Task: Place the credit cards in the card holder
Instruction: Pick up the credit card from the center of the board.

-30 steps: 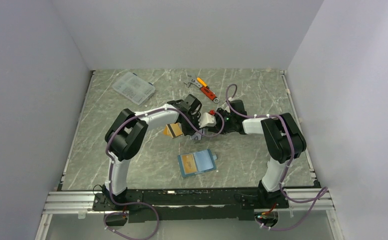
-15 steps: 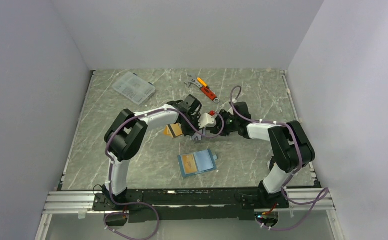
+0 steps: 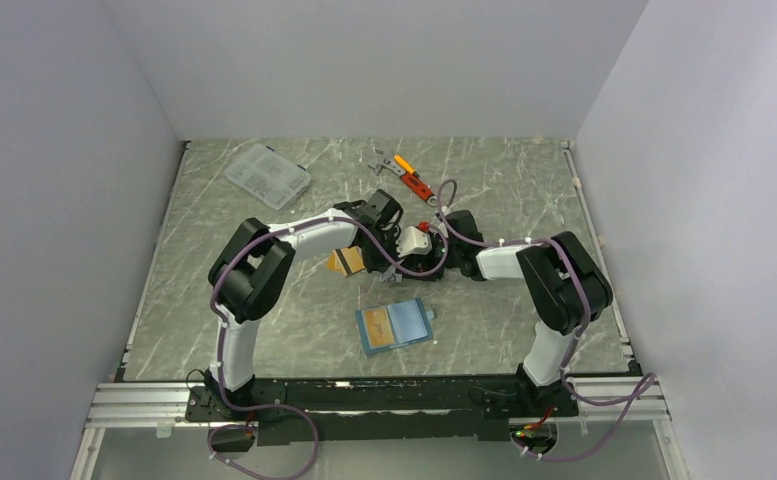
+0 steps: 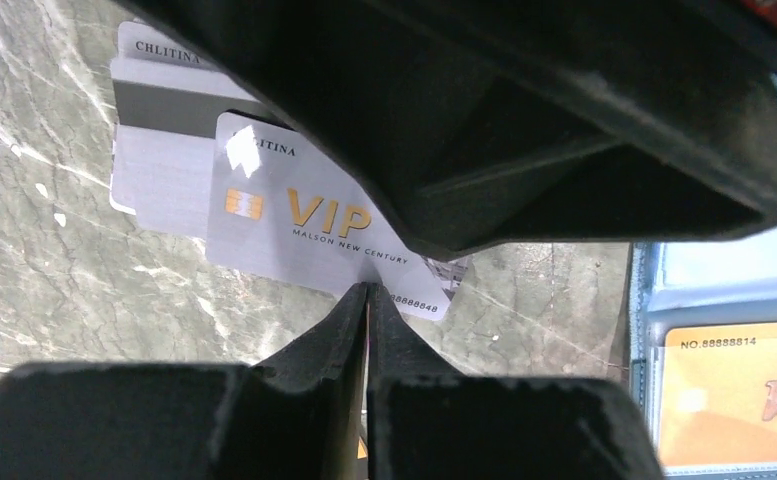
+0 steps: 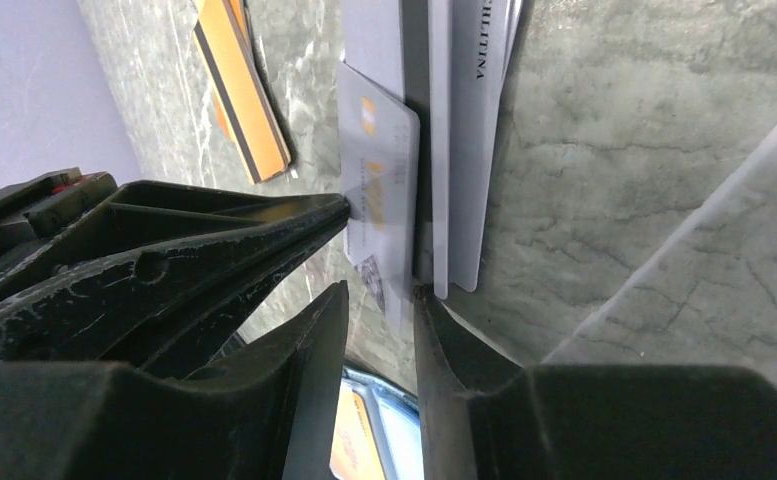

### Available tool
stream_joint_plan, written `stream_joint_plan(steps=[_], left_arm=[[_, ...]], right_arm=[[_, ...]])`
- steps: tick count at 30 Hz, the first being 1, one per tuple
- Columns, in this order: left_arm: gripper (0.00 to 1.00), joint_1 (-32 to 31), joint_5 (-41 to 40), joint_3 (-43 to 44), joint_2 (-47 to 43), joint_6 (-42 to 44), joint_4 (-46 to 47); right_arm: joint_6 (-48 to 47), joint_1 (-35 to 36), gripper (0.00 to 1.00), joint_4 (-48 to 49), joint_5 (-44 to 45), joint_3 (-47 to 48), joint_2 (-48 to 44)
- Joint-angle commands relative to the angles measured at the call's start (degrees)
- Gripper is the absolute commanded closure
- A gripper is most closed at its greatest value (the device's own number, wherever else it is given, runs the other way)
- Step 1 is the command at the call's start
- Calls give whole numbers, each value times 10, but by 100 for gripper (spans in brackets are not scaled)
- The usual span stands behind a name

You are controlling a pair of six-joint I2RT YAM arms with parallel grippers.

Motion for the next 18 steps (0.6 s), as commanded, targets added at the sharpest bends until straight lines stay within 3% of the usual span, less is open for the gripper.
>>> stream_joint_plan(steps=[1,10,18], left_arm=[[91,-4,20,-10,-14,5,-11],[92,1,43,-8,-13,-3,-20],[92,7,60,-8,-19,-9,-27]], right_arm=[[4,3,67,25,-2,19,7],[21,2,68,53,2,-3,11],[57,14,77,103,-8,-10,36]])
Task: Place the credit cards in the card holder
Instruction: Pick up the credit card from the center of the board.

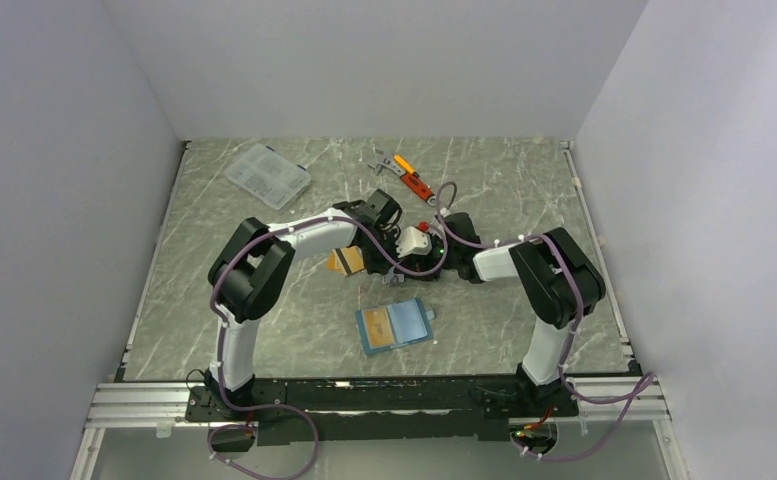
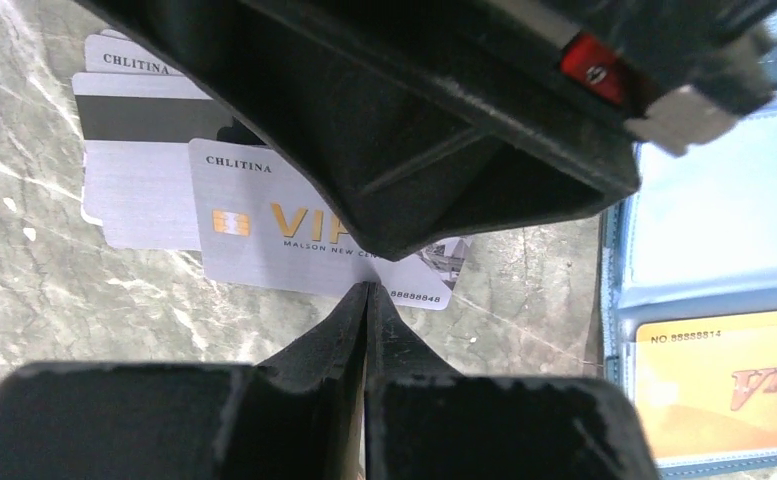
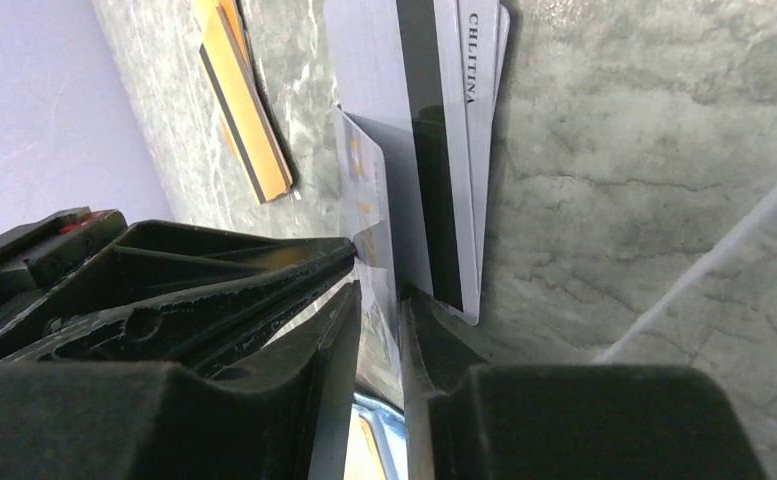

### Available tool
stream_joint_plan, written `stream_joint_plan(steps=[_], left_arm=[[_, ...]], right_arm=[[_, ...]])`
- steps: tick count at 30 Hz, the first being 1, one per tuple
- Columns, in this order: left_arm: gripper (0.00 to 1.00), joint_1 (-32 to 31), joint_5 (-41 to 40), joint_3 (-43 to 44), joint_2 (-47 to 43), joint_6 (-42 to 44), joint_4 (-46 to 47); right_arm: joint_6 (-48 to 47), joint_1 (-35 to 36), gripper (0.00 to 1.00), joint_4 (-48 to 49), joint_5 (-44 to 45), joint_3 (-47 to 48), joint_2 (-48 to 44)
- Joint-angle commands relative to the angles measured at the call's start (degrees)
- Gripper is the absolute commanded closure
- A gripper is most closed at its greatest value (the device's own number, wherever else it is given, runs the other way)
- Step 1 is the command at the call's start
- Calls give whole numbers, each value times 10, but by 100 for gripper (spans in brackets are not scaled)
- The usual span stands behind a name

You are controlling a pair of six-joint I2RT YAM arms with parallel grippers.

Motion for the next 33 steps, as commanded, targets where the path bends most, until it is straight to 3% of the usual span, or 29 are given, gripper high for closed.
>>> stream_joint_plan(steps=[1,6,11,13,17,21,22,23,24,30,33], left_arm=[[92,5,38,-4,-19,-9,-27],[92,25,69,34,-24,-19,-61],[84,78,119,128,-44,-34,-153],[71,95,142,150,-65,-46,-168],[52,124,180,144,-118,-86,-151],[45,166,287,105,-164,-167,-97],[32,178,318,81,-177,-195,-72],[6,187,337,62,-190,-214,-40],[1,189,342,47,-200,-225,-27],[1,220,413,12,-212,-288,12],[15,236,469,-36,-232,-373,100]], right_arm=[[26,8,79,53,-7,-6,11],[24,7,100,48,0,-14,-3],[-10,4,100,37,-30,-19,-39],[-30,4,100,12,-43,-15,-49],[-47,3,100,13,-68,-29,-82],[-91,2,100,9,-101,-30,-135],[-112,2,100,-5,-106,-22,-149],[-131,1,100,-19,-112,-15,-163],[-149,2,100,-34,-116,-6,-179],[-218,-4,100,-91,-142,34,-247],[-234,-6,100,-107,-152,48,-273]])
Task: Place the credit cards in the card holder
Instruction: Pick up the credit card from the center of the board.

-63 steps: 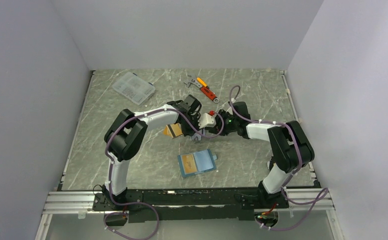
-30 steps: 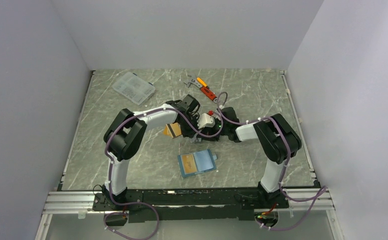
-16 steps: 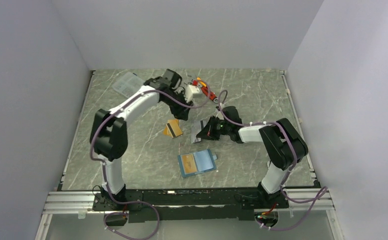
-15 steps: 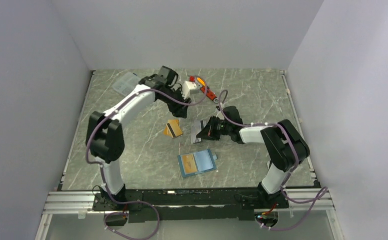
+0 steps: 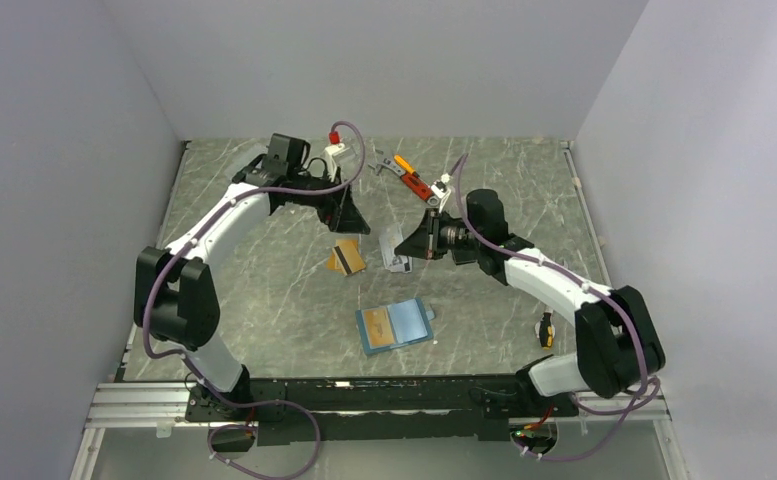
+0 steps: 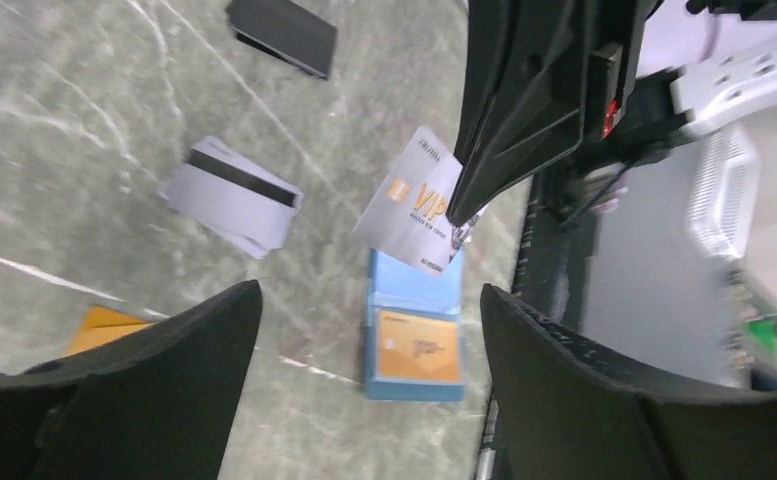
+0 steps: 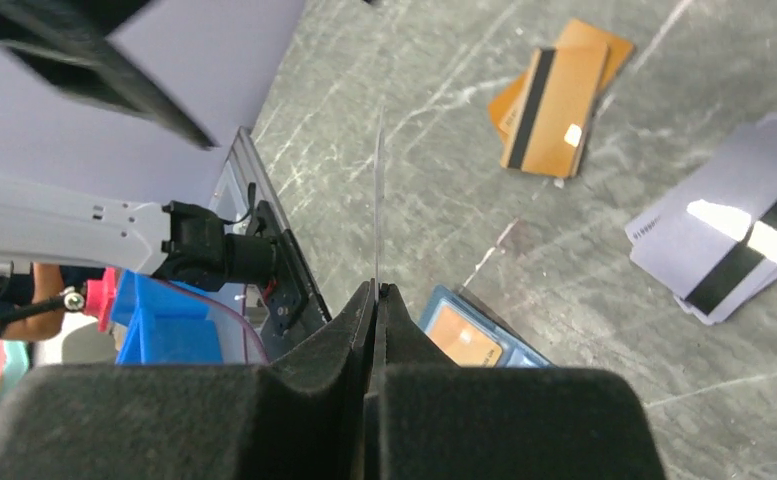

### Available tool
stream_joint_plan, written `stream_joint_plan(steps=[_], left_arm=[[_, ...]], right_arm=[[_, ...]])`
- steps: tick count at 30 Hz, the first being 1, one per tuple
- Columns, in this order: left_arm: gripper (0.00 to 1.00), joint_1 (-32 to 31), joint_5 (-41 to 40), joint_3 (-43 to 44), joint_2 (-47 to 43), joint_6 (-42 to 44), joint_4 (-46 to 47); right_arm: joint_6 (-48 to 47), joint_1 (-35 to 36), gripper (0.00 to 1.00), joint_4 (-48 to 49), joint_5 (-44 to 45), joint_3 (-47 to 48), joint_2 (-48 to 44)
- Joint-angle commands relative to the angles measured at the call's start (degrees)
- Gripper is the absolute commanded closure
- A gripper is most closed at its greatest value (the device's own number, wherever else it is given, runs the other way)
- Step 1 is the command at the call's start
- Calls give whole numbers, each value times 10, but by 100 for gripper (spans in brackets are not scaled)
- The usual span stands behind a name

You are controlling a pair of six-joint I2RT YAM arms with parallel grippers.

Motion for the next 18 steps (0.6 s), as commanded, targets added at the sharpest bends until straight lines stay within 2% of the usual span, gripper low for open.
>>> stream_joint_plan(steps=[1,3,9,13,18], left_arm=[[21,18,123,-58,-37,-140,132],[26,18,152,-81,-48,-187,178],[25,18,213,-153,-76,-299,313],[22,17,232,-224,-91,-433,516],[20,14,229,-225,-94,-426,504]], right_arm=[[-56,-5,100,-27,-37,34,-44],[-54,-5,100,-21,-55,40,-50],[-15,-5,100,38,-81,38,-67],[45,-3,100,125,-101,30,-59],[84,7,100,175,-104,31,-45]])
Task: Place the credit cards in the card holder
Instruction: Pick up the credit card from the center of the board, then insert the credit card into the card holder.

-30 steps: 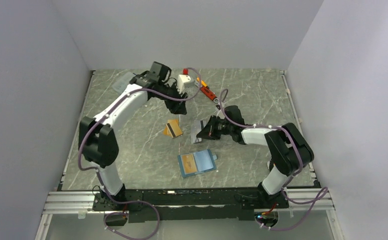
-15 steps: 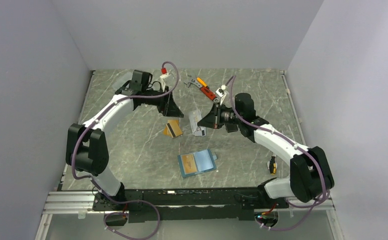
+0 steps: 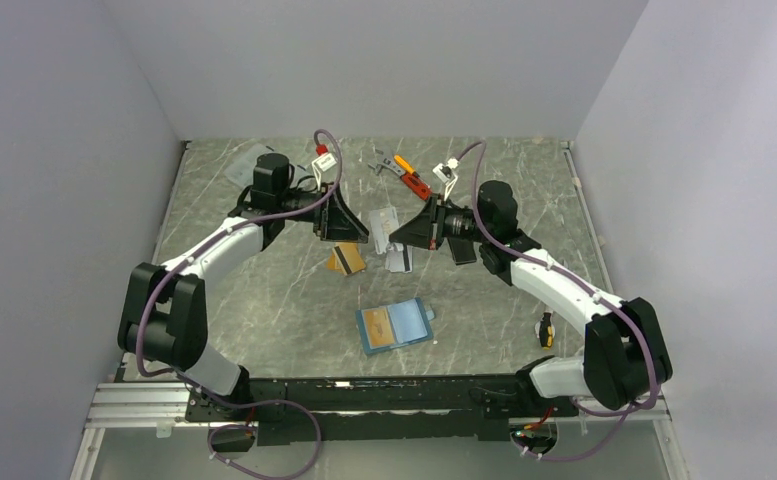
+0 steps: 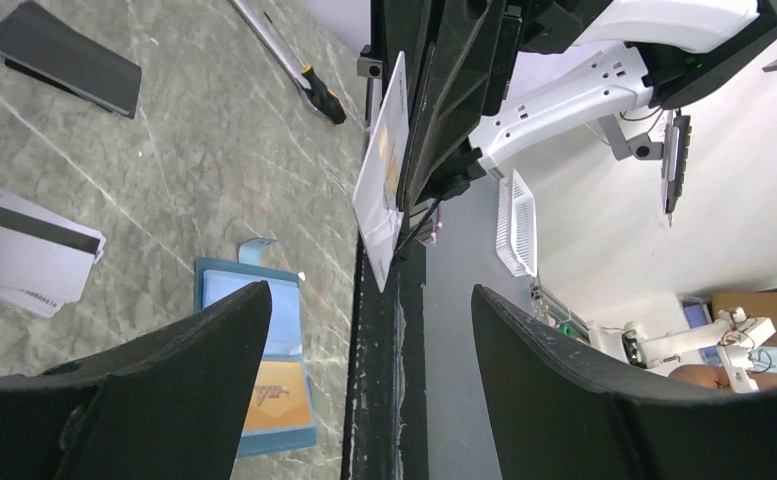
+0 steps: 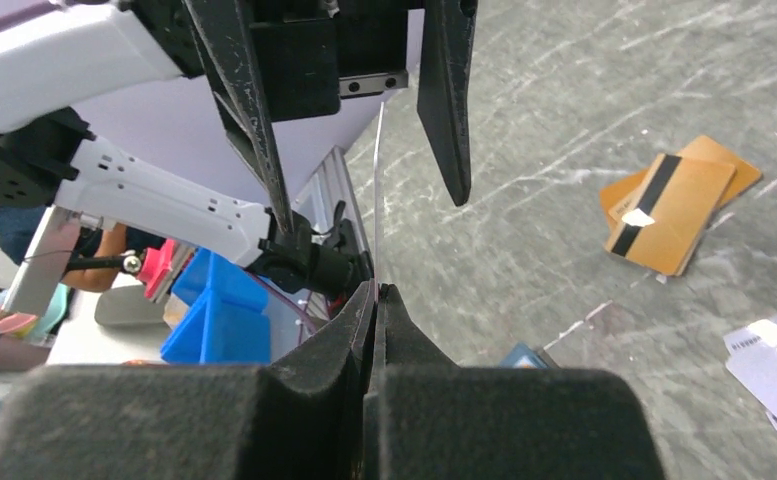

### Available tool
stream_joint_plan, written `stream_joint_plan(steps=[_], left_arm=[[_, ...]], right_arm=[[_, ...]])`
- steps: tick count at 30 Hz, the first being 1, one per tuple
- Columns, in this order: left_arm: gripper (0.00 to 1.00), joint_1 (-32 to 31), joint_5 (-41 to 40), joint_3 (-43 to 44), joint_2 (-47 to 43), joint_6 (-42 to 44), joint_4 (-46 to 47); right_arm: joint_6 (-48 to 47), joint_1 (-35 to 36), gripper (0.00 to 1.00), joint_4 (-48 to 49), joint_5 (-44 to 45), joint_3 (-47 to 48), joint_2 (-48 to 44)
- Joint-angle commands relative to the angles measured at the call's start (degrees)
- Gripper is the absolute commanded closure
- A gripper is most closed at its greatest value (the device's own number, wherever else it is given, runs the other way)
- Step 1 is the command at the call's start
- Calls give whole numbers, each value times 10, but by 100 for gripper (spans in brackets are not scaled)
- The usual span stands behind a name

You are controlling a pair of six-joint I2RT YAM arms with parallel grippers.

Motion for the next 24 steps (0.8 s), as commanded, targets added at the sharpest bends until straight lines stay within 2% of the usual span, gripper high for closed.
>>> stream_joint_plan(steps=[1,5,8,17,24], left_arm=[[21,-4,29,1,-20,-57,99],[21,-10,35,-16,-19,-140,203],[25,-14,41,-23,-21,-174,243],[40,-14,53,-24,-30,-179,245],[41,-14,59,-28,-32,-194,267]], right_arm=[[39,14,100,85,-17,10,7],[47,27,100,101,-3,18,26],[46,35,100,97,9,24,41],[41,36,100,92,43,13,48],[41,23,100,90,54,7,37]])
